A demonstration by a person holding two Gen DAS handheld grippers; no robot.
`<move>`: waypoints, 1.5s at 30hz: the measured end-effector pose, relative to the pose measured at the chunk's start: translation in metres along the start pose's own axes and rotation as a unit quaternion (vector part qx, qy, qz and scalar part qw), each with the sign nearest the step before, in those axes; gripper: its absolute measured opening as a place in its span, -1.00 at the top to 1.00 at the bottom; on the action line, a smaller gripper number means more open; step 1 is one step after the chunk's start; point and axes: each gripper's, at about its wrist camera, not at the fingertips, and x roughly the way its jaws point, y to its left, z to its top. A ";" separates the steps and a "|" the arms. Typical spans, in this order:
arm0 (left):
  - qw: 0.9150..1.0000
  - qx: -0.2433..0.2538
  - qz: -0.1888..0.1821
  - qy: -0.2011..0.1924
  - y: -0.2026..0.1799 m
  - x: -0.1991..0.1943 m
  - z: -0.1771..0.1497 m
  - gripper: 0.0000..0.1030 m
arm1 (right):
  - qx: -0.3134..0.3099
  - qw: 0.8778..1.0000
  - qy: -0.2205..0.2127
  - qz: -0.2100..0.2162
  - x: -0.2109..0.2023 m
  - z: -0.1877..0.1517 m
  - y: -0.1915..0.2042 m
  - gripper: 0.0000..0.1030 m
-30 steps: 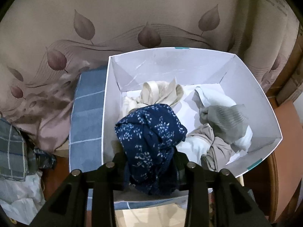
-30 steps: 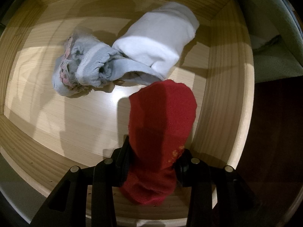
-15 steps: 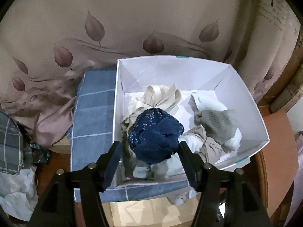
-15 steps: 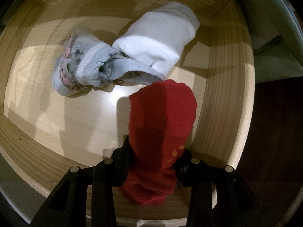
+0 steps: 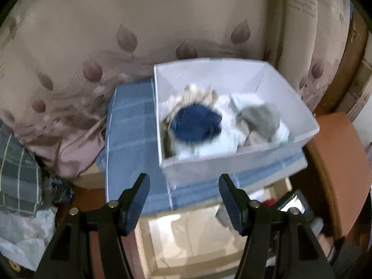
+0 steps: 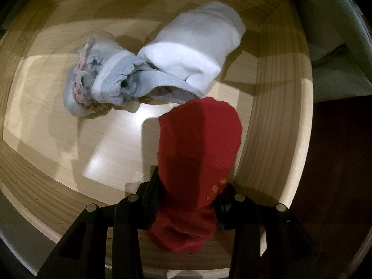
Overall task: Take underwear out of drawer
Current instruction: 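Move the empty left tool back over the drawer, then lift the red sock with the right tool over the white box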
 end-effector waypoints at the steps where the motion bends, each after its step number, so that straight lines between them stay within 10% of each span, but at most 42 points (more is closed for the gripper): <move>1: 1.000 -0.004 0.003 0.005 0.001 0.002 -0.010 -0.23 | 0.000 1.000 0.000 0.000 0.000 0.000 0.000 0.28; 20: 0.988 -0.132 0.023 0.081 0.001 0.102 -0.158 -0.23 | 0.001 1.000 0.004 -0.004 0.002 0.004 0.005 0.28; 45: 0.982 -0.170 0.043 0.068 0.005 0.111 -0.181 -0.23 | 0.028 0.999 -0.030 0.013 -0.016 0.005 -0.003 0.44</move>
